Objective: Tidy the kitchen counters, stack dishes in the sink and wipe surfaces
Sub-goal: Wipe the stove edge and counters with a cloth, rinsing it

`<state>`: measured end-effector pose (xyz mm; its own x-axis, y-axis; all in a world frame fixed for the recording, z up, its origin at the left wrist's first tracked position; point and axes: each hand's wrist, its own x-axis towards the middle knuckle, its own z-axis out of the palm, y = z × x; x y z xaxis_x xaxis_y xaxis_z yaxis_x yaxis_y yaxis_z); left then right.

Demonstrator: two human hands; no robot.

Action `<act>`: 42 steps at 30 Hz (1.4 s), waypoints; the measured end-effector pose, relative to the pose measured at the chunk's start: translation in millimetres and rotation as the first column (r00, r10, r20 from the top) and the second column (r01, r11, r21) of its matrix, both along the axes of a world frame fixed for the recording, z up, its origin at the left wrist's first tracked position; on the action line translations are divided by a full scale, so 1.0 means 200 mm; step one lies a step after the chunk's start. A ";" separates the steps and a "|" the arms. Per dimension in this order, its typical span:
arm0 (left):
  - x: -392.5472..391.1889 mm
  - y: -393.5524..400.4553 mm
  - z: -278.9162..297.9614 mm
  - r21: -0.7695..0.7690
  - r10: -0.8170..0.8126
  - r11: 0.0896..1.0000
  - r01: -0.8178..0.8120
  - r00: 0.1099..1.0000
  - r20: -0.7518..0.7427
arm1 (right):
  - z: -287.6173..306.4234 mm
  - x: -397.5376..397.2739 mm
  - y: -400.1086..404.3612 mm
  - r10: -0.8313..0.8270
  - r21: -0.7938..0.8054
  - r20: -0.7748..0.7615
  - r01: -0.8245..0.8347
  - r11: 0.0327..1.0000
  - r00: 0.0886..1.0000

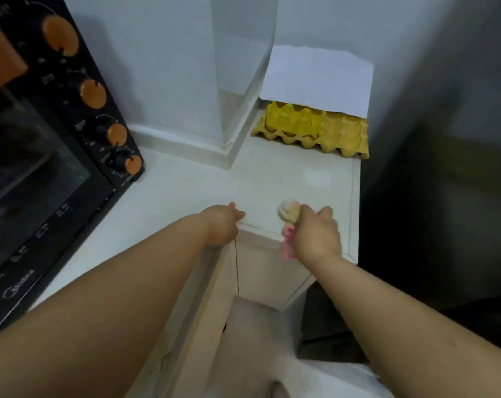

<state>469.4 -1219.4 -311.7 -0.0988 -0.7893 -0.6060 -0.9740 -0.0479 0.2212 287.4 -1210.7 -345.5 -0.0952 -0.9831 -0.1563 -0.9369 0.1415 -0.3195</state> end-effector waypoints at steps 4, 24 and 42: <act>-0.01 0.01 0.01 -0.003 -0.012 1.000 0.012 1.000 0.006 | 0.04 -0.19 -0.05 -0.359 0.046 -0.095 0.364 0.930 0.928; 0.03 -0.05 -0.01 -0.049 0.019 0.999 -0.019 1.000 -0.001 | 0.02 0.03 -0.57 -0.299 0.024 0.080 0.298 0.954 0.951; 0.44 0.28 0.01 -0.055 0.313 0.948 -0.312 0.950 0.012 | -0.02 0.76 -0.24 0.451 -0.009 0.083 -0.452 0.892 0.889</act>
<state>556.4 -1164.3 -310.0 0.1697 -0.8091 -0.5627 -0.9162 -0.3399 0.2123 439.2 -1258.8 -349.1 0.3719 -0.9153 -0.1549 -0.8715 -0.2868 -0.3978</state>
